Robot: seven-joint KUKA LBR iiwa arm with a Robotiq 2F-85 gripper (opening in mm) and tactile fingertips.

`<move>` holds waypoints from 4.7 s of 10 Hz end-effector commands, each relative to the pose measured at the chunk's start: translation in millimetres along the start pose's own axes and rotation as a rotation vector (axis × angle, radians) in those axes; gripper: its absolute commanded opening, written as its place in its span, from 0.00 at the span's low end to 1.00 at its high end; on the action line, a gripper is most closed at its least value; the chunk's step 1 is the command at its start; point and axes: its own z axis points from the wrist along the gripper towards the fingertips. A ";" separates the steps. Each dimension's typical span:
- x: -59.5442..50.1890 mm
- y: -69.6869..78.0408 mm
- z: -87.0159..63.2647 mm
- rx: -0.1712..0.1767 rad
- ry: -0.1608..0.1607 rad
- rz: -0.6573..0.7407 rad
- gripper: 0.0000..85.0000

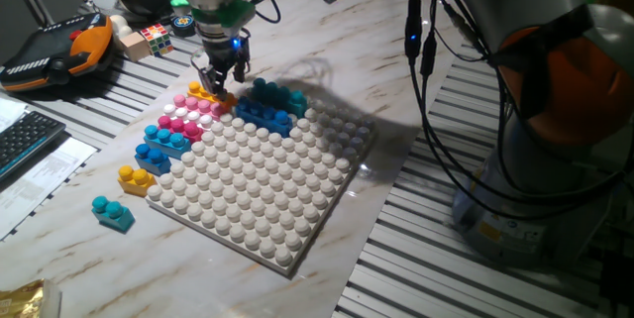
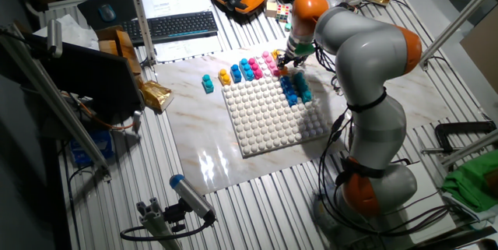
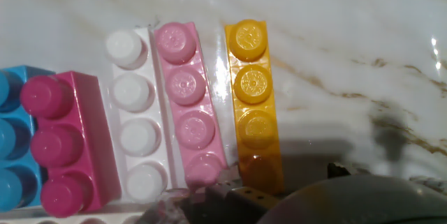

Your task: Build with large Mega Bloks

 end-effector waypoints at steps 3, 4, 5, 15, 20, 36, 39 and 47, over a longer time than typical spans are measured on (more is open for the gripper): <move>1.3 0.5 -2.6 -0.020 0.032 0.007 0.71; 1.3 0.5 -2.6 -0.014 0.049 0.020 0.70; 1.3 0.5 -2.6 -0.003 0.062 0.045 0.69; -30.0 -1.5 1.6 0.010 0.009 -0.038 0.70; -37.8 3.3 16.8 -0.003 -0.003 -0.046 0.67; 0.1 -10.3 -58.6 -0.076 0.141 0.082 0.01; 23.0 -2.7 -66.0 -0.067 0.137 0.139 0.01; 29.3 1.1 -65.4 0.005 0.078 0.063 0.01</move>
